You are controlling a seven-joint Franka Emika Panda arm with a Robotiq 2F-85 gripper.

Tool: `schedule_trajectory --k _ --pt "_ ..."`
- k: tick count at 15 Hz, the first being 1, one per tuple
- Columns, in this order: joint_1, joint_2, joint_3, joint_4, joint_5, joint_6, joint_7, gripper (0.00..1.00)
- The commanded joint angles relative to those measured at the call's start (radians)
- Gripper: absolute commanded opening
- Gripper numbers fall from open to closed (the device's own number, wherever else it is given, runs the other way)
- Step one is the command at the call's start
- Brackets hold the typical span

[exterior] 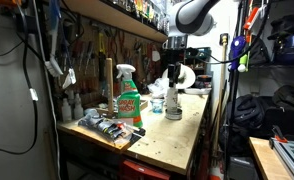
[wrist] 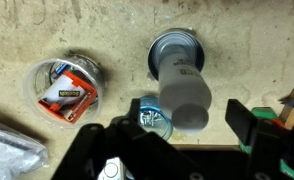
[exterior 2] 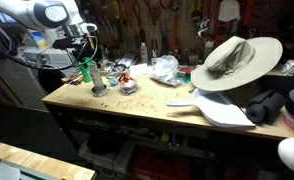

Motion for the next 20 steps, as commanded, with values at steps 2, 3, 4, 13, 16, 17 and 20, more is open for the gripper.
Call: schedule_trajectory --k 2,3,4,13,16,17,20 --pt "-0.011 -0.088 0.006 -0.056 -0.046 -0.073 0.037 1.00" --pt "-0.014 -0.119 0.004 -0.076 -0.051 -0.087 0.035 1.00" --pt "-0.015 -0.146 0.001 -0.090 -0.049 -0.101 0.028 1.00" --pt "-0.016 -0.402 -0.044 -0.168 -0.005 -0.217 -0.025 1.00" --pt "-0.023 -0.449 -0.081 -0.148 0.007 -0.255 -0.052 1.00" --pt "-0.030 -0.445 -0.089 -0.130 -0.011 -0.282 -0.065 1.00" --pt "-0.028 -0.430 -0.086 -0.120 -0.011 -0.263 -0.049 1.00"
